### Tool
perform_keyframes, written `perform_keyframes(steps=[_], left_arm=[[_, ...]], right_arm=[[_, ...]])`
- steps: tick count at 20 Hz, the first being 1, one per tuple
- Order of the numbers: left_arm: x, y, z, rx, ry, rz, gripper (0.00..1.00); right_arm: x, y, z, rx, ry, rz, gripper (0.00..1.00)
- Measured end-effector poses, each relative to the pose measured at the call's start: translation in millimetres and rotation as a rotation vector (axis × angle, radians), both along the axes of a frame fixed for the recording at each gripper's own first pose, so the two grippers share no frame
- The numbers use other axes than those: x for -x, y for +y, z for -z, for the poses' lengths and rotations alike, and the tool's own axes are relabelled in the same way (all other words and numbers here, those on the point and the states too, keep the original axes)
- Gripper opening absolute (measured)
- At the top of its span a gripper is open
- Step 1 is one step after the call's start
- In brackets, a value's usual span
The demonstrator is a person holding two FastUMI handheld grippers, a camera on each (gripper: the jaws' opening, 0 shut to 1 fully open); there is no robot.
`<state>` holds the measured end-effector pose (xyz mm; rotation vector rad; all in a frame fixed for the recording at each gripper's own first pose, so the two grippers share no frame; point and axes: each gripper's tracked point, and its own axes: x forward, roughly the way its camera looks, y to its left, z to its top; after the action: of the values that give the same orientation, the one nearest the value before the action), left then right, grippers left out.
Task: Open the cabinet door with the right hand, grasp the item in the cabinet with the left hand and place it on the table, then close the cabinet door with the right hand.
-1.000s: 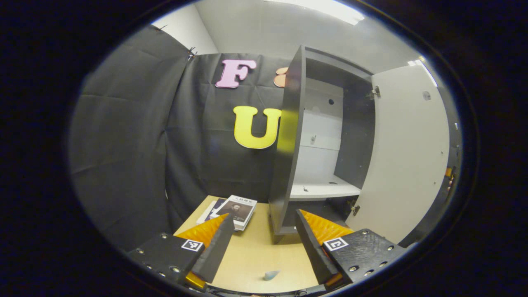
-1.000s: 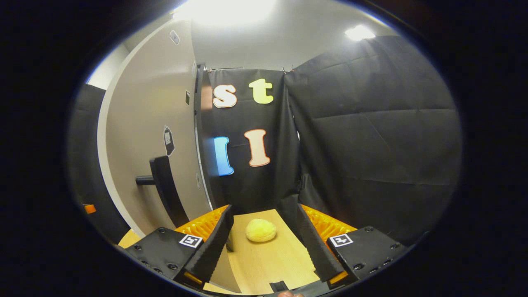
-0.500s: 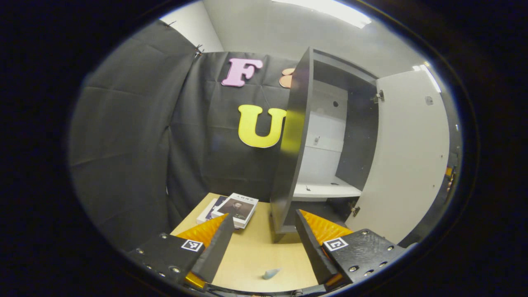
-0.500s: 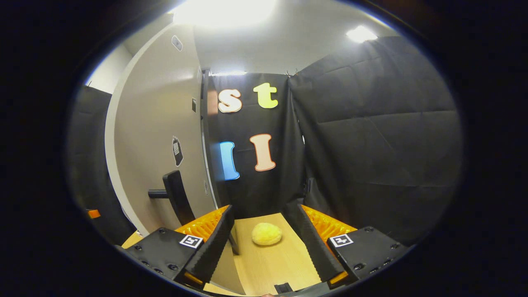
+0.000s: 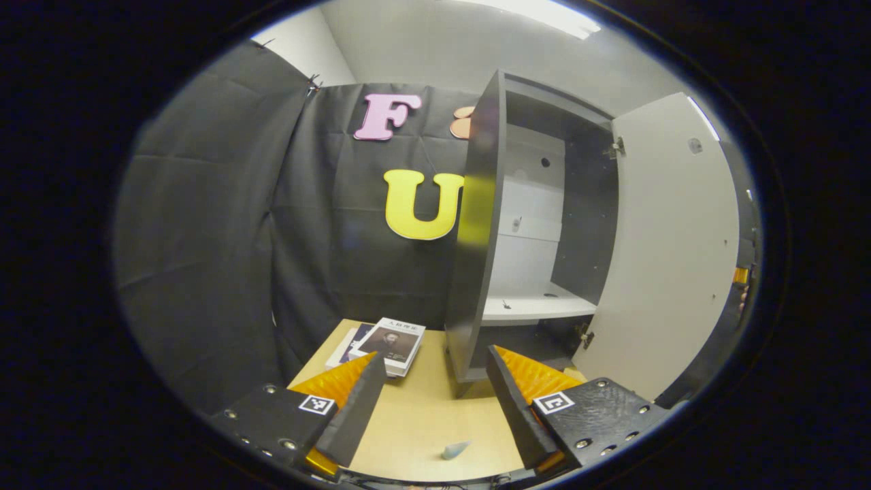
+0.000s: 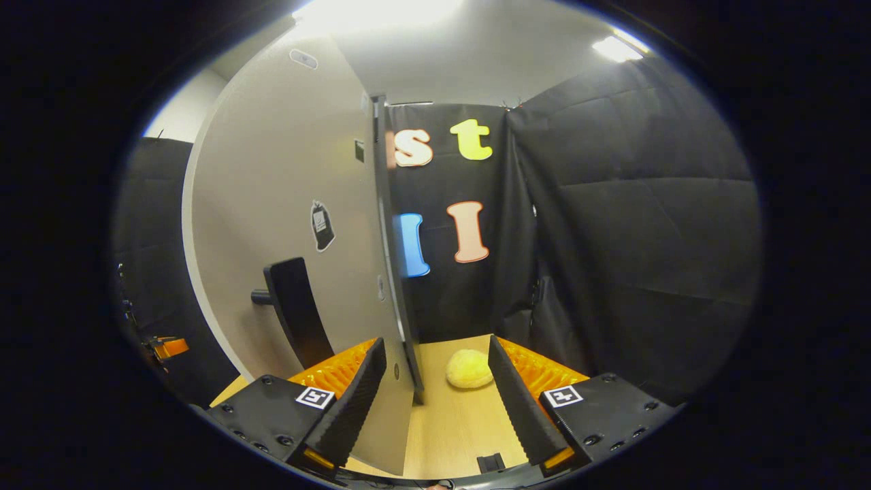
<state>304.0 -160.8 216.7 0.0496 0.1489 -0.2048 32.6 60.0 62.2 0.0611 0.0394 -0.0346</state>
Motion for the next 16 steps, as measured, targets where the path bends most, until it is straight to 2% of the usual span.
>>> perform_keyframes(steps=[2, 3, 5, 8, 13, 16], left_arm=[[4.0, 4.4, -5.5, -0.023, -0.009, -0.005, 0.90], [7.5, 5.7, -5.6, -0.025, -0.009, -0.008, 0.89], [9.9, 12.0, -6.2, -0.019, -0.013, -0.023, 0.89], [13.5, 18.3, -10.6, 0.001, -0.024, -0.038, 0.91], [18.1, 30.4, -14.5, -0.018, -0.037, -0.066, 0.90], [20.1, 31.8, -13.5, -0.007, -0.035, -0.076, 0.91]], right_arm=[[-2.9, 21.3, -3.1, 0.014, -0.001, -0.047, 0.96], [-5.0, 32.0, -3.1, 0.018, -0.004, -0.071, 0.92], [-8.2, 47.8, -4.9, 0.024, -0.011, -0.126, 0.92], [-16.1, 60.4, -5.3, 0.020, -0.001, -0.176, 0.92], [-36.7, 90.5, -7.9, 0.027, 0.001, -0.261, 0.92], [-42.2, 114.3, -5.3, 0.015, -0.003, -0.284, 0.92]])
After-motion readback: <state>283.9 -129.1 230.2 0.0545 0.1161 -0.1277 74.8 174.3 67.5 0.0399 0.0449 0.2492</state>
